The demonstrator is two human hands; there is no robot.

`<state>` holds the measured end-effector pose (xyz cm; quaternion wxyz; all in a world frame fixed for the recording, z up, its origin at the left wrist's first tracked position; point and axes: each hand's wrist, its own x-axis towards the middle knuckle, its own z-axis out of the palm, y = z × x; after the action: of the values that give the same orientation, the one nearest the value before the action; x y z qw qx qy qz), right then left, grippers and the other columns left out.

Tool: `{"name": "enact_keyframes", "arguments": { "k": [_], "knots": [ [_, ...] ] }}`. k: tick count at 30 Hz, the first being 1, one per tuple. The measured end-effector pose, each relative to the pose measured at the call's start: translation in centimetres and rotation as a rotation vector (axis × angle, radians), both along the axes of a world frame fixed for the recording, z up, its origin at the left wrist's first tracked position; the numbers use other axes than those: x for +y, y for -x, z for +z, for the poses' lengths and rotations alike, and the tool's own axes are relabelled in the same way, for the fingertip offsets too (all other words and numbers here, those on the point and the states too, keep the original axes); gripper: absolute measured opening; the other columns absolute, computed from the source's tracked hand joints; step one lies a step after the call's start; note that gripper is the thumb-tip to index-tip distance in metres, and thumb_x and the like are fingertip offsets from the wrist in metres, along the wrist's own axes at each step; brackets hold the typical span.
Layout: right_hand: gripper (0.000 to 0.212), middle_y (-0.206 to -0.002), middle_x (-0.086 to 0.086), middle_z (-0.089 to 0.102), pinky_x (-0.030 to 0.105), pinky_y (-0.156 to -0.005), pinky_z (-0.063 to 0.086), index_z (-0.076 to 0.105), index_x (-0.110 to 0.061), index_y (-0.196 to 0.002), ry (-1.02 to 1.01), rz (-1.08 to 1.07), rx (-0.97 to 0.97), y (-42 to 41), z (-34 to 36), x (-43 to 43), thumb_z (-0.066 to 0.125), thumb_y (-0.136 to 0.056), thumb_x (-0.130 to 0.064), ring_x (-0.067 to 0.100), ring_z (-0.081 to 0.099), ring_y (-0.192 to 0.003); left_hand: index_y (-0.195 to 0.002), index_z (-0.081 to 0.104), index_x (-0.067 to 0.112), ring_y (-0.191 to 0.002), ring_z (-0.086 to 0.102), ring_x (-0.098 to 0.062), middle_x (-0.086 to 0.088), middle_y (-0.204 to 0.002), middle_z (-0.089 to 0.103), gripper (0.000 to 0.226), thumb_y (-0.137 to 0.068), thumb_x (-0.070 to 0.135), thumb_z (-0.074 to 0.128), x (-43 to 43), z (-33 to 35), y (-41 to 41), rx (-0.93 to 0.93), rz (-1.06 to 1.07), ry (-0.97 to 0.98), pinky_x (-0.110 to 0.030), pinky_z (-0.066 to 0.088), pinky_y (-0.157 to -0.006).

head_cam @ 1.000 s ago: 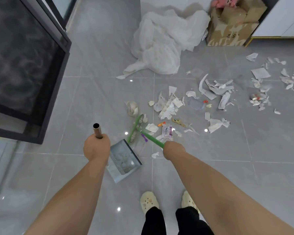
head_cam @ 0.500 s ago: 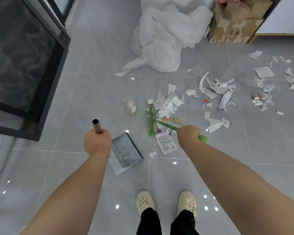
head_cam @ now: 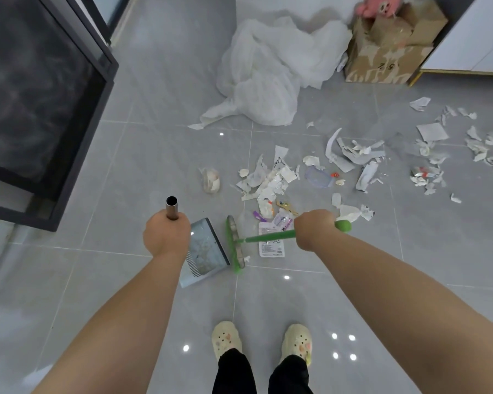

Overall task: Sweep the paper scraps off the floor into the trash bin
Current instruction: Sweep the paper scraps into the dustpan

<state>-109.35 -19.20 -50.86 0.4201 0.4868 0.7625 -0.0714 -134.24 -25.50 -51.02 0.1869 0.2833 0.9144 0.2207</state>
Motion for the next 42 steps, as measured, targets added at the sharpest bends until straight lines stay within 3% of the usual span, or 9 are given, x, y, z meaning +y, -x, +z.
{"name": "enact_keyframes", "arguments": {
  "k": [5, 8, 10, 14, 21, 27, 30, 35, 42],
  "knots": [
    [0.024, -0.075, -0.003, 0.049, 0.026, -0.071, 0.046, 0.059, -0.019, -0.109, 0.018, 0.055, -0.063, -1.3, -1.5, -0.1, 0.051, -0.087, -0.014, 0.018, 0.056, -0.078, -0.055, 0.034, 0.011, -0.057, 0.038, -0.025, -0.004, -0.054, 0.036, 0.028, -0.08, 0.007, 0.046, 0.2, -0.2, -0.8, -0.007, 0.016, -0.003, -0.025, 0.024, -0.049],
    [0.005, -0.067, -0.003, 0.043, 0.026, -0.076, 0.047, 0.054, -0.017, -0.085, -0.013, 0.065, -0.113, -2.9, -1.6, 0.7, 0.052, -0.086, -0.013, 0.017, 0.052, -0.07, -0.056, 0.035, 0.011, -0.058, 0.039, -0.025, -0.004, -0.054, 0.037, 0.027, -0.08, 0.008, 0.046, 0.5, -0.6, -1.4, -0.03, 0.04, -0.016, -0.025, 0.025, -0.05],
    [0.01, -0.066, -0.003, 0.042, 0.025, -0.077, 0.048, 0.05, -0.016, -0.078, -0.039, 0.051, -0.12, -3.7, -1.6, 1.5, 0.053, -0.085, -0.011, 0.017, 0.053, -0.07, -0.057, 0.037, 0.01, -0.059, 0.042, -0.026, -0.005, -0.056, 0.039, 0.026, -0.08, 0.008, 0.047, 0.8, -0.8, -2.0, -0.038, 0.058, -0.028, -0.025, 0.026, -0.049],
    [0.026, -0.082, -0.003, 0.054, 0.027, -0.077, 0.048, 0.059, -0.018, -0.109, -0.081, 0.042, -0.126, -5.1, -1.8, 2.9, 0.053, -0.085, -0.009, 0.018, 0.063, -0.093, -0.056, 0.038, 0.009, -0.061, 0.046, -0.029, -0.006, -0.057, 0.042, 0.028, -0.082, 0.011, 0.049, 1.7, -0.8, -3.2, -0.043, 0.077, -0.052, -0.028, 0.033, -0.052],
    [0.03, -0.11, -0.002, 0.062, 0.027, -0.081, 0.05, 0.06, -0.016, -0.114, -0.105, -0.102, -0.146, -8.0, -1.7, 4.9, 0.057, -0.085, -0.012, 0.019, 0.063, -0.1, -0.057, 0.039, 0.01, -0.063, 0.048, -0.03, -0.007, -0.058, 0.044, 0.029, -0.084, 0.012, 0.049, 4.0, -0.5, -4.3, -0.04, 0.105, -0.069, -0.03, 0.036, -0.056],
    [0.028, -0.107, -0.004, 0.061, 0.025, -0.07, 0.039, 0.055, -0.02, -0.115, -0.192, -0.296, 0.033, -8.7, -0.4, 6.6, 0.049, -0.088, -0.014, 0.018, 0.059, -0.1, -0.056, 0.038, 0.009, -0.062, 0.047, -0.029, -0.006, -0.055, 0.041, 0.03, -0.084, 0.01, 0.048, 5.4, 0.0, -3.8, -0.028, 0.113, -0.094, -0.027, 0.03, -0.05],
    [0.026, -0.091, -0.002, 0.059, 0.025, -0.069, 0.04, 0.058, -0.019, -0.112, -0.216, -0.439, 0.149, -6.5, -0.4, 7.8, 0.046, -0.089, -0.015, 0.02, 0.059, -0.088, -0.058, 0.042, 0.007, -0.061, 0.048, -0.03, -0.008, -0.058, 0.045, 0.027, -0.084, 0.011, 0.048, 6.4, 0.0, -2.1, -0.033, 0.12, -0.106, -0.027, 0.032, -0.05],
    [0.032, -0.111, 0.004, 0.062, 0.028, -0.076, 0.041, 0.055, -0.016, -0.12, -0.159, -0.688, 0.368, 1.1, -1.0, 10.6, 0.046, -0.089, -0.016, 0.024, 0.06, -0.105, -0.056, 0.042, 0.006, -0.057, 0.048, -0.029, -0.009, -0.056, 0.045, 0.027, -0.082, 0.011, 0.049, 8.0, -0.4, 1.9, -0.051, 0.144, -0.105, -0.028, 0.034, -0.052],
    [0.029, -0.118, 0.006, 0.062, 0.032, -0.086, 0.046, 0.057, -0.01, -0.119, -0.027, -0.65, 0.411, 10.6, -3.0, 13.1, 0.048, -0.092, -0.011, 0.025, 0.059, -0.111, -0.067, 0.057, -0.002, -0.057, 0.05, -0.03, -0.009, -0.057, 0.049, 0.023, -0.083, 0.014, 0.05, 9.6, -1.2, 5.8, -0.088, 0.188, -0.045, -0.029, 0.036, -0.051]
  ]
}}
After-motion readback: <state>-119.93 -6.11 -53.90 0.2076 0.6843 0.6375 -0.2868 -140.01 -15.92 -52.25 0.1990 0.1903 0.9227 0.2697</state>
